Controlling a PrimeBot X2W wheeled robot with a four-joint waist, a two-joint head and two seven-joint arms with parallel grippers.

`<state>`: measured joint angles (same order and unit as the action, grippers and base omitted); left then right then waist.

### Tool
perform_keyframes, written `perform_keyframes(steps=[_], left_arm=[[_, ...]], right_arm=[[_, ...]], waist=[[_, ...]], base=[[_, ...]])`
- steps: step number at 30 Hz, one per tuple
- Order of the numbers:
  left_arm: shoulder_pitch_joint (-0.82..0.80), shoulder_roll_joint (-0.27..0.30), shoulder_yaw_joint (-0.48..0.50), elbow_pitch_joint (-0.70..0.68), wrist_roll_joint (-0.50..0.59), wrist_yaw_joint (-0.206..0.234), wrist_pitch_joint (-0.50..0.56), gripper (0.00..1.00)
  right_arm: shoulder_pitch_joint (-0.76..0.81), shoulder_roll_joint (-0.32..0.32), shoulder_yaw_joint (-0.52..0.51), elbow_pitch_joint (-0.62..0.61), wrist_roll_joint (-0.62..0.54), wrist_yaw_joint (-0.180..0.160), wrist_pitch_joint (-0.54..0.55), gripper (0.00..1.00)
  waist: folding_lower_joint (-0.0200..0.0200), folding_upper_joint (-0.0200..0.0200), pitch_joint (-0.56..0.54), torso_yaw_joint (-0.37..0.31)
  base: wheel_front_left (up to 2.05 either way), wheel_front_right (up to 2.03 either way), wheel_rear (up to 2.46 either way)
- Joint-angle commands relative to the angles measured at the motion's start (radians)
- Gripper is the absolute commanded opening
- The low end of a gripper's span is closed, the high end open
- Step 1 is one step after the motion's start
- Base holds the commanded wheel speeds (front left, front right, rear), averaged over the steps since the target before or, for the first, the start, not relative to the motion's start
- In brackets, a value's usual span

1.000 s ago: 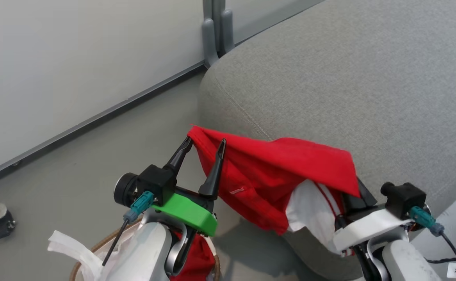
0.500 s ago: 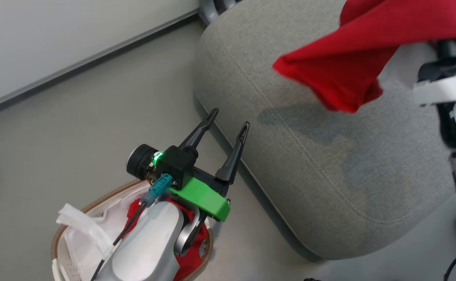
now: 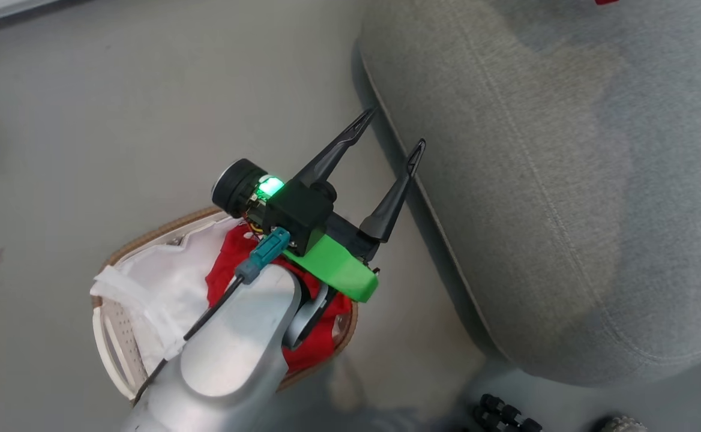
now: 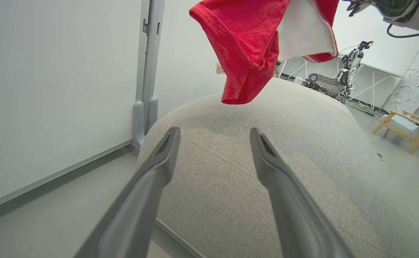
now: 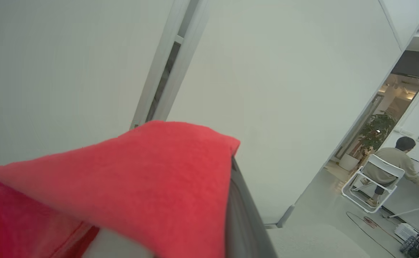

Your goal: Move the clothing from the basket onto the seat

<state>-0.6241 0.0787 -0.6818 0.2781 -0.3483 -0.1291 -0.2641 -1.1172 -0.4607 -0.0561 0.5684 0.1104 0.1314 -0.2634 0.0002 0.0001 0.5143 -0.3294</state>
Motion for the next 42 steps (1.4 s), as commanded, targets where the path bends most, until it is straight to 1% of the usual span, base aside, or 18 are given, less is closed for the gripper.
perform_keyframes(steps=[1, 4, 7, 11, 15, 16, 17, 19, 21, 22, 23, 24, 29, 35, 39, 42], left_arm=[[-0.029, 0.004, -0.003, -0.003, 0.008, -0.002, 0.000, 1.00], [-0.041, 0.004, -0.012, -0.001, 0.010, -0.002, -0.001, 1.00], [-0.051, 0.005, -0.016, -0.001, 0.012, -0.002, -0.001, 1.00], [-0.045, 0.008, -0.013, 0.003, 0.008, -0.002, -0.001, 1.00], [-0.024, 0.004, -0.002, 0.011, -0.001, -0.002, -0.001, 1.00], [-0.020, 0.002, 0.001, 0.014, -0.004, -0.002, -0.001, 1.00], [-0.015, 0.000, 0.004, 0.018, -0.006, -0.002, -0.001, 1.00], [-0.002, -0.002, 0.015, 0.027, -0.009, -0.002, -0.001, 1.00], [0.013, -0.006, 0.025, 0.031, -0.012, -0.002, -0.001, 1.00], [0.022, -0.008, 0.031, 0.034, -0.014, -0.002, -0.001, 1.00], [0.030, -0.009, 0.036, 0.036, -0.016, -0.002, -0.001, 1.00], [0.042, -0.011, 0.044, 0.037, -0.017, -0.002, -0.001, 1.00], [0.100, -0.015, 0.087, 0.054, -0.005, -0.002, -0.001, 1.00], [0.183, -0.019, 0.159, 0.065, 0.028, -0.002, -0.001, 1.00], [0.243, -0.024, 0.237, 0.063, 0.064, -0.002, -0.001, 1.00], [0.289, -0.026, 0.286, 0.070, 0.092, 0.008, -0.001, 1.00]], right_arm=[[-0.014, 0.000, -0.025, 0.036, -0.014, -0.001, -0.002, 0.00], [-0.013, 0.001, -0.087, 0.101, -0.060, -0.001, -0.002, 0.00], [0.024, 0.013, -0.186, 0.163, -0.113, -0.001, -0.002, 0.00], [0.081, 0.047, -0.285, 0.208, -0.183, -0.001, -0.002, 0.00], [0.171, 0.101, -0.316, 0.204, -0.202, -0.001, -0.002, 0.01], [0.189, 0.113, -0.315, 0.198, -0.198, -0.001, -0.002, 0.07], [0.211, 0.125, -0.316, 0.191, -0.190, -0.001, -0.002, 0.10], [0.267, 0.148, -0.318, 0.176, -0.175, -0.001, -0.002, 0.11], [0.327, 0.164, -0.319, 0.157, -0.162, -0.001, -0.001, 0.35], [0.356, 0.170, -0.320, 0.143, -0.155, -0.001, -0.001, 0.82], [0.377, 0.176, -0.318, 0.134, -0.150, -0.001, -0.001, 0.94], [0.404, 0.185, -0.313, 0.126, -0.141, -0.001, -0.001, 1.00], [0.521, 0.213, -0.295, 0.080, -0.101, -0.001, -0.001, 1.00], [0.632, 0.242, -0.265, -0.026, -0.049, -0.001, -0.001, 1.00], [0.689, 0.245, -0.195, -0.110, -0.018, -0.001, -0.001, 1.00], [0.730, 0.265, -0.163, -0.169, 0.010, -0.001, -0.001, 1.00]], waist=[[-0.0002, -0.0001, 0.114, 0.107], [-0.0002, -0.0001, 0.144, 0.130], [-0.0002, -0.0001, 0.166, 0.145], [-0.0002, -0.0001, 0.170, 0.151], [-0.0002, -0.0001, 0.147, 0.144], [-0.0002, -0.0001, 0.138, 0.142], [-0.0002, -0.0001, 0.126, 0.139], [-0.0002, -0.0001, 0.100, 0.134], [-0.0002, -0.0001, 0.068, 0.130], [-0.0002, -0.0001, 0.051, 0.128], [-0.0002, -0.0001, 0.037, 0.128], [-0.0002, -0.0001, 0.020, 0.128], [-0.0002, -0.0001, -0.061, 0.132], [-0.0002, -0.0001, -0.160, 0.150], [-0.0002, -0.0001, -0.217, 0.171], [-0.0002, -0.0001, -0.261, 0.198]], base=[[0.00, 0.00, 0.00], [0.00, 0.00, 0.00], [0.00, 0.00, 0.00], [0.00, 0.00, 0.00], [0.00, 0.00, 0.00], [0.00, 0.00, 0.00], [0.00, 0.00, 0.00], [0.00, 0.00, 0.00], [0.00, 0.00, 0.00], [0.00, 0.00, 0.00], [0.00, 0.00, 0.00], [0.00, 0.00, 0.00], [0.00, 0.00, 0.00], [0.00, 0.00, 0.00], [0.00, 0.00, 0.00], [0.00, 0.00, 0.00]])
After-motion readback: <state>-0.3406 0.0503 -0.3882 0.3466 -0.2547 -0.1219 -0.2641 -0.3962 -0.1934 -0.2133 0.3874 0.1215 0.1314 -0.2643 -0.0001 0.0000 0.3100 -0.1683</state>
